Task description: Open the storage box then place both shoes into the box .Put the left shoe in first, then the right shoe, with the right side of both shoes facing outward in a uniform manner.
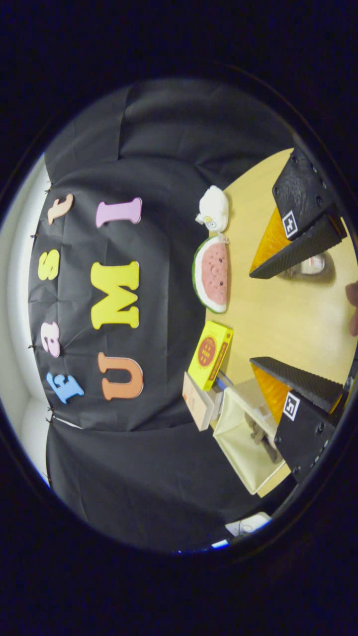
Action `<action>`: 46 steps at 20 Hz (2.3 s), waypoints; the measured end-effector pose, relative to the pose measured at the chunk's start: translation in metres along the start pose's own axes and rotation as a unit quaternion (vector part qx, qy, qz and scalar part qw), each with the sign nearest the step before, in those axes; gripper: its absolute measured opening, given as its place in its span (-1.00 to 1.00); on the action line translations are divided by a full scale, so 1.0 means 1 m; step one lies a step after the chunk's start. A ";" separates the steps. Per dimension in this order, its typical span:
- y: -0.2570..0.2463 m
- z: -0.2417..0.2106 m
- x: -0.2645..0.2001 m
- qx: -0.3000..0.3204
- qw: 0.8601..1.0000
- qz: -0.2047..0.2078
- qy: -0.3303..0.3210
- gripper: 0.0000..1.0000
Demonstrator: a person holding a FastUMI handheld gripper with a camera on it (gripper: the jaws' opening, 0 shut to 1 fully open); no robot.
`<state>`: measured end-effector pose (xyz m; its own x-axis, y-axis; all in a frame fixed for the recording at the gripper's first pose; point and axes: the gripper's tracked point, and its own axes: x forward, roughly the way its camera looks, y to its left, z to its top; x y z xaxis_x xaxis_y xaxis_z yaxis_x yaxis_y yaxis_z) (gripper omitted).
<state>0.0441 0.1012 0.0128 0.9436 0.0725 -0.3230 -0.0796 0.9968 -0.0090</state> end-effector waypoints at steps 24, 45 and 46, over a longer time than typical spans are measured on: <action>-0.122 -0.186 0.086 0.086 0.969 -0.033 0.230 0.25; -0.092 -0.160 0.077 0.199 0.956 0.019 0.213 -1.00; -0.089 -0.153 0.074 0.202 0.957 0.023 0.207 -1.00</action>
<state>0.0716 0.0128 -0.1548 0.7274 0.1804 -0.6621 0.0917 0.9306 0.3543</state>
